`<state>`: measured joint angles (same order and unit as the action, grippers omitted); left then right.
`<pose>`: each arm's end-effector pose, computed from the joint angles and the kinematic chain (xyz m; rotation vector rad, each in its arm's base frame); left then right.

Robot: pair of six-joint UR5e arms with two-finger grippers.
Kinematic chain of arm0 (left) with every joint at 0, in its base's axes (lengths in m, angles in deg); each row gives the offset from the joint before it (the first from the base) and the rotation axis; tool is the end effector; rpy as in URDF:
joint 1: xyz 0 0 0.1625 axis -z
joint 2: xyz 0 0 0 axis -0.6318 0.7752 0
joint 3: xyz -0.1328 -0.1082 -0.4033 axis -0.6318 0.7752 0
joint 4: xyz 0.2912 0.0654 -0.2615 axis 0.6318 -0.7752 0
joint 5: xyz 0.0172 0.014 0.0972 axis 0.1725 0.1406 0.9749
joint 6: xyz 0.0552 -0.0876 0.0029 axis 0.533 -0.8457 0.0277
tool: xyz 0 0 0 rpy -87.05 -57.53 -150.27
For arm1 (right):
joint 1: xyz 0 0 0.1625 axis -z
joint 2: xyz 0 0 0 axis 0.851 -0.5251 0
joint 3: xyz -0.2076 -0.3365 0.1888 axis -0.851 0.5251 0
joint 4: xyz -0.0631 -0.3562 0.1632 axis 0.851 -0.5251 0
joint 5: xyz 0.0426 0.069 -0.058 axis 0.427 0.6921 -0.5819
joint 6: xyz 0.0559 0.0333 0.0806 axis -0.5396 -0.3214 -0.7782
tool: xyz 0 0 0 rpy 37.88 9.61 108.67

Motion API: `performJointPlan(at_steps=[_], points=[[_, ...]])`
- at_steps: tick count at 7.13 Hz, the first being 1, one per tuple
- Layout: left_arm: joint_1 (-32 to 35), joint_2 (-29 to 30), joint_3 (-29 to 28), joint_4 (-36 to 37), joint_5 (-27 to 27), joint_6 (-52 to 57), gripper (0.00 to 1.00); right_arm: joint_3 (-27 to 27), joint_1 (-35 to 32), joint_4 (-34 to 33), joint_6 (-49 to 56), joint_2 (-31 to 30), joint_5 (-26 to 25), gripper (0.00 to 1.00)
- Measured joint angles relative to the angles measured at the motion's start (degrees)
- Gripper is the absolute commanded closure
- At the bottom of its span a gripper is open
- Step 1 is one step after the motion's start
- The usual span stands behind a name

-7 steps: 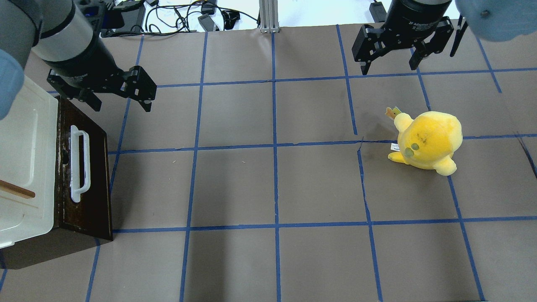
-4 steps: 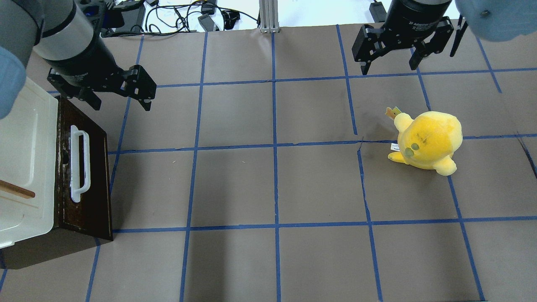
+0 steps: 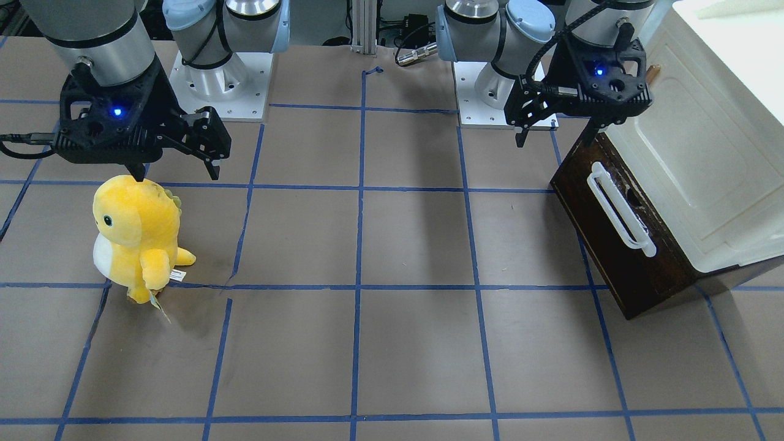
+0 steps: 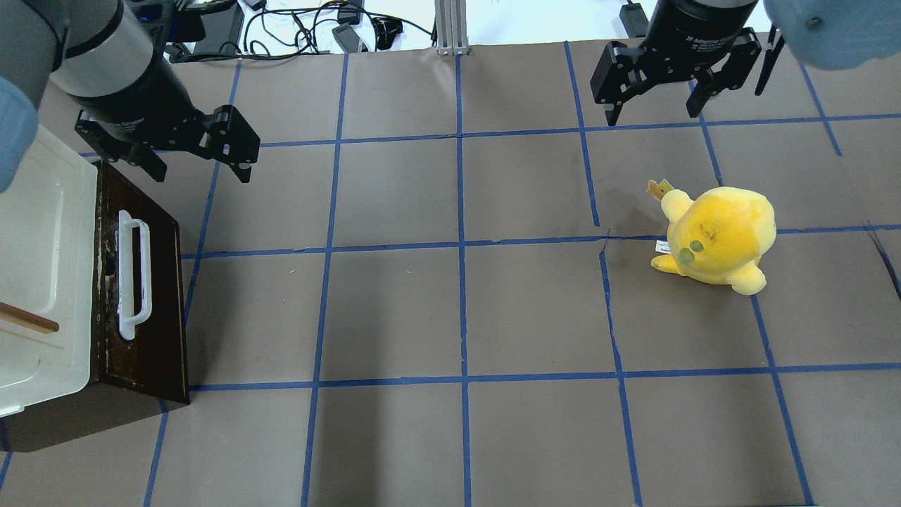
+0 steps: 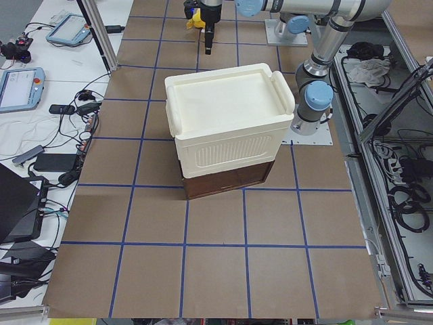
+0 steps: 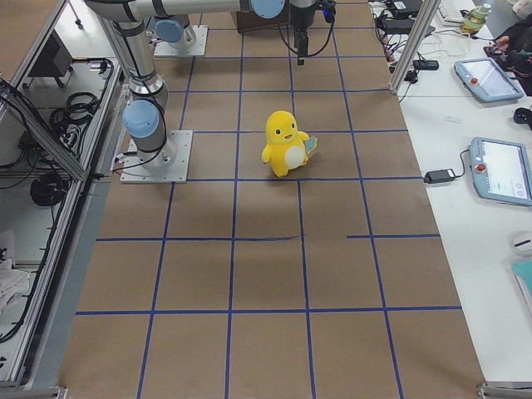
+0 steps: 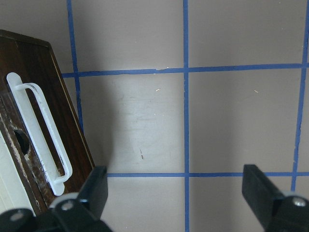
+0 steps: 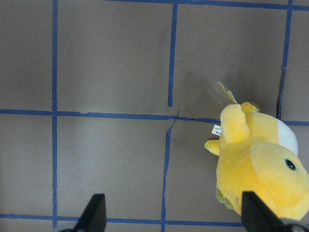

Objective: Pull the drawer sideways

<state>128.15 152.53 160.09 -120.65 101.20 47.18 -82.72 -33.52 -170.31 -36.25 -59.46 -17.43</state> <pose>-0.1179 -0.4479 0.5224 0.0324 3.0669 -0.1003 0.1489 -0.5115 0.5172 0.0843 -3.1303 0.0720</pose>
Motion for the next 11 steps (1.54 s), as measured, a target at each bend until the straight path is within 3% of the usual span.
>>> performJointPlan(at_steps=[3,5,11], points=[[-0.7,1.5,1.2,3.7,-0.2,-1.2,0.0,0.0,0.0,0.0,0.0,0.0,0.0,0.0],[-0.5,4.1,2.7,5.6,3.8,-8.1,0.0,0.0,0.0,0.0,0.0,0.0,0.0,0.0],[3.3,18.4,6.6,6.0,34.5,-26.0,0.0,0.0,0.0,0.0,0.0,0.0,0.0,0.0]])
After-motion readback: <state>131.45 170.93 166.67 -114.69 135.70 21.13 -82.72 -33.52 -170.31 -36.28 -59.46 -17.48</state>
